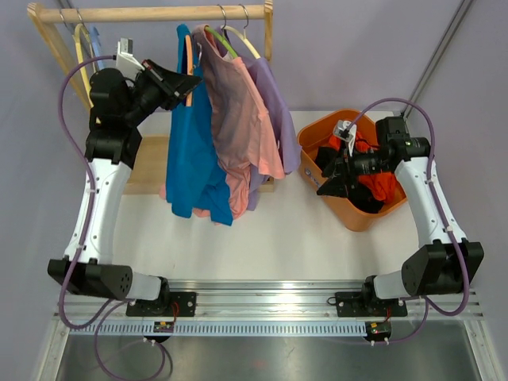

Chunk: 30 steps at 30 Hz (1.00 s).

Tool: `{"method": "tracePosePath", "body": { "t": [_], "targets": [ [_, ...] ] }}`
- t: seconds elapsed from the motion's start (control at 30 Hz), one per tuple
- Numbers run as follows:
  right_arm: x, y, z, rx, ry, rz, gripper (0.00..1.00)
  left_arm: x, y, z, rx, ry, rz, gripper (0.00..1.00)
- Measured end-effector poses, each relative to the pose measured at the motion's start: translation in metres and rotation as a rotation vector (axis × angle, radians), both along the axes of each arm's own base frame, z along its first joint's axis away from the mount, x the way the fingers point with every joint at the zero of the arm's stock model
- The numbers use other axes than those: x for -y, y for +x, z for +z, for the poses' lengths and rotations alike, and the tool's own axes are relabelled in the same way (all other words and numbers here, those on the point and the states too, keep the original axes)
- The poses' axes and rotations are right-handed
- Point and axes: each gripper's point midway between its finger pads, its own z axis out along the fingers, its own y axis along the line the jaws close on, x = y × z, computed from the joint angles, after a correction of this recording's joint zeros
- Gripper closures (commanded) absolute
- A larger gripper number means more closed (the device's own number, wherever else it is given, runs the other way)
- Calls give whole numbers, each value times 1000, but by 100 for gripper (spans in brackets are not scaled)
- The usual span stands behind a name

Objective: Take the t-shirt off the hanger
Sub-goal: Grab a hanger with a tshirt on it with the left arm

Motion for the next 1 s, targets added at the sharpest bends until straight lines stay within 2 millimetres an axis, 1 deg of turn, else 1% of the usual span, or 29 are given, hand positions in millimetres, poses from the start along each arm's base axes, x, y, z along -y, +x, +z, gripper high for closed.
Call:
{"method": "tracePosePath", "body": {
  "t": [0.07, 0.13, 0.27, 0.4, 0.5, 0.57, 0.63, 0.7, 0.77, 0.83, 0.9, 1.0],
  "targets": [
    [-5, -5, 8, 16, 10, 41, 12, 1, -29, -2, 17, 14, -32, 100],
    [-14, -13, 15, 23, 20, 94, 13, 2, -61, -5, 30, 21, -72, 100],
    [-40, -32, 28, 26, 36, 213, 13, 5, -120, -16, 56, 25, -154, 100],
    [-70, -55, 48, 46, 52, 324, 14, 11, -168, -44, 43, 23, -244, 100],
    [-94, -72, 64, 44, 70, 386, 15, 15, -193, -69, 10, 18, -308, 100],
    [-109, -79, 69, 31, 67, 398, 16, 17, -208, -85, -13, 15, -351, 100],
    [-126, -82, 69, 7, 47, 372, 17, 20, -223, -100, -33, 6, -395, 100],
    [-137, -81, 67, -17, 31, 323, 18, 21, -232, -111, -43, -11, -424, 100],
    [-147, -75, 66, -43, 26, 242, 19, 23, -242, -125, -59, -47, -448, 100],
    [-155, -68, 64, -46, 32, 149, 18, 24, -247, -136, -70, -83, -460, 100],
    [-161, -57, 63, -50, 39, 14, 17, 24, -250, -149, -99, -126, -463, 100],
    [-172, -49, 69, -80, 67, -147, 17, 24, -252, -161, -136, -182, -462, 100]
  ]
}}
